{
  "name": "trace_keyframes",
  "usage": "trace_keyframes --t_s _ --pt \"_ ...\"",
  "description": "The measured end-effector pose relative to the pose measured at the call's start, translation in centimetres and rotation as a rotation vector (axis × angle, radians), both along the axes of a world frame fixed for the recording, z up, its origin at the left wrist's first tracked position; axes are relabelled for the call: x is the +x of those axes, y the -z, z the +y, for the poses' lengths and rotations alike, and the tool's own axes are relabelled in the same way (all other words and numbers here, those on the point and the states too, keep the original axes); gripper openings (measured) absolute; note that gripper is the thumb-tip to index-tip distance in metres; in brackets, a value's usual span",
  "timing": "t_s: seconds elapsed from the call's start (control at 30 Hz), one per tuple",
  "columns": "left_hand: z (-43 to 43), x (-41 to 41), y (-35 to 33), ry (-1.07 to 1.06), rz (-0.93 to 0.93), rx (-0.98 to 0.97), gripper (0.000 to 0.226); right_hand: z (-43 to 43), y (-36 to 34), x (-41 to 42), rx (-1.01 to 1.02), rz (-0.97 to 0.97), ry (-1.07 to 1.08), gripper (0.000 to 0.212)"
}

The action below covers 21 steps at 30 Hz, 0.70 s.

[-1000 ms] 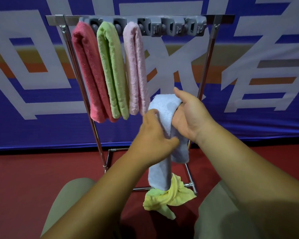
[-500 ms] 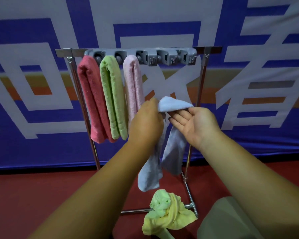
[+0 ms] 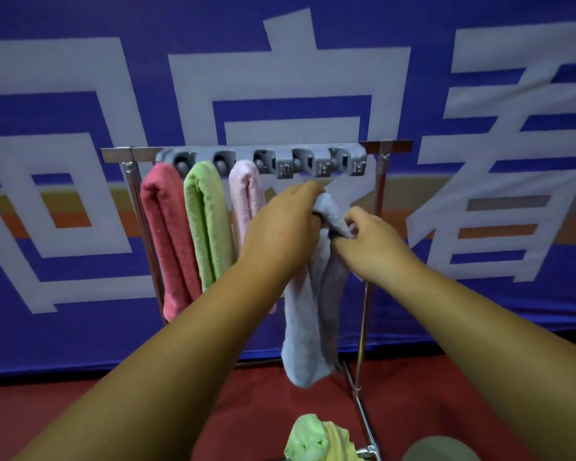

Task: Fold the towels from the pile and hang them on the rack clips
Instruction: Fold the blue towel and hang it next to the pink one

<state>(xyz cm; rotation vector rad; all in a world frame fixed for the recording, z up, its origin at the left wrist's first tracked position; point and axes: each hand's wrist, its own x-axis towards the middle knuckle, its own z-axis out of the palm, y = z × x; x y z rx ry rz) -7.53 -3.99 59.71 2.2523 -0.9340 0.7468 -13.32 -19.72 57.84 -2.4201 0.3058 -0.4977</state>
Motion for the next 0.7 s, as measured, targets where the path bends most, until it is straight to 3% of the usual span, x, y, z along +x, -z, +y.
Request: trace_keyframes --t_s 0.07,0.27,0.37,0.47,0.53,0.63,0.7 --pt "0.0 1.1 -1.0 -0.011 0.007 -0.016 0.027 -0.6 -1.7 1.0 -0.076 -0.017 0.027 0.011" --pt "-0.3 2.9 -3.8 -0.166 -0.009 0.026 0.025 -1.1 -6.4 2.9 -0.325 -0.049 0.045 0.025" --pt "-0.6 4.1 -4.9 -0.314 -0.011 0.105 0.012 -1.4 -8.0 3.9 -0.39 -0.071 0.047 0.02" --pt "-1.2 4.8 -5.4 -0.431 -0.046 0.232 0.03 -1.0 -9.5 5.5 -0.46 -0.075 0.067 0.016" --pt "-1.8 5.0 -5.7 -0.444 -0.042 0.272 0.028 -0.5 -10.4 6.1 -0.482 -0.051 0.089 0.015" --pt "-2.3 5.9 -7.6 -0.48 0.138 0.357 0.029 0.3 -11.4 6.0 -0.496 -0.108 0.097 0.014" --pt "-2.4 6.5 -8.7 -0.461 0.297 0.31 0.036 0.8 -12.4 5.9 -0.535 -0.064 0.115 0.009"
